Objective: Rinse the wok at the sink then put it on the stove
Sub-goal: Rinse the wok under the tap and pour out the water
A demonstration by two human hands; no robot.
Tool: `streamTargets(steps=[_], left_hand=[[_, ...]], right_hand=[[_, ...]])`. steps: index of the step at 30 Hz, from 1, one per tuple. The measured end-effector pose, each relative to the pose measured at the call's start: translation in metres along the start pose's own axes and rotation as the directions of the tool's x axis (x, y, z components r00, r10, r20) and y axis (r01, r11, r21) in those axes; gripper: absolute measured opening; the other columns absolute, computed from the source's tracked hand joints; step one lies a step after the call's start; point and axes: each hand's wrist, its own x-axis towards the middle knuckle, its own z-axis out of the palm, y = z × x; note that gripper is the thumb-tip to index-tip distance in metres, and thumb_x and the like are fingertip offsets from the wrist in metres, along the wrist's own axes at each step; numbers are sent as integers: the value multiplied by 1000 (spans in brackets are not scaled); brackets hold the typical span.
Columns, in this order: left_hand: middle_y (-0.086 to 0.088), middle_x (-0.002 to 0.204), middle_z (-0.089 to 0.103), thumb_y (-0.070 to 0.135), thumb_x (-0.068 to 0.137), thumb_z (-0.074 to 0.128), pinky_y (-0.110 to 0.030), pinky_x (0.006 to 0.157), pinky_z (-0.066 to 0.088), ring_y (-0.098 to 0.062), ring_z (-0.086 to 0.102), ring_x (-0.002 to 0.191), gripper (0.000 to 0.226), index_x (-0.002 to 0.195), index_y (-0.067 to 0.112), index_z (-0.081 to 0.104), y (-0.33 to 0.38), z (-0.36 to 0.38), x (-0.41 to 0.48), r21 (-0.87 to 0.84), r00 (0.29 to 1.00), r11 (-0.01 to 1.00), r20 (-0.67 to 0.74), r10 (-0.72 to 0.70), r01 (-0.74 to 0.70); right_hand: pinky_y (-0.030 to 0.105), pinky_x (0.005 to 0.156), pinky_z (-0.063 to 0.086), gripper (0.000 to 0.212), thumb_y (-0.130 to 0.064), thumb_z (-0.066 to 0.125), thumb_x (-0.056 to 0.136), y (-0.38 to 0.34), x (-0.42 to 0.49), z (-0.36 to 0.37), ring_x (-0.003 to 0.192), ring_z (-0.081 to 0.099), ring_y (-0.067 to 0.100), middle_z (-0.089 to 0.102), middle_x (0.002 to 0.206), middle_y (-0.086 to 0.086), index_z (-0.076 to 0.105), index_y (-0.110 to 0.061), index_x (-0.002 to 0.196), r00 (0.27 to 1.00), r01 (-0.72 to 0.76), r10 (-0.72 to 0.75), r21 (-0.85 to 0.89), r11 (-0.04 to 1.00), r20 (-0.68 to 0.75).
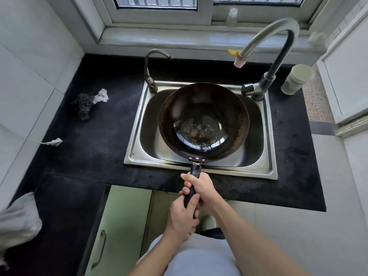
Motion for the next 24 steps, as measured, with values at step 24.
streamTargets(steps=[24], left_hand=[[-4,50,46,27,96,55,-22,35,28,-15,37,34,30,76,5,53,0,-16,21,-17,999,999,-34,-34,34]], right_hand=[[37,70,58,18,-10,71,91,-7,23,7,55,60,20,61,64,7,58,-6,79,990,-137,137,-165,977,-12]])
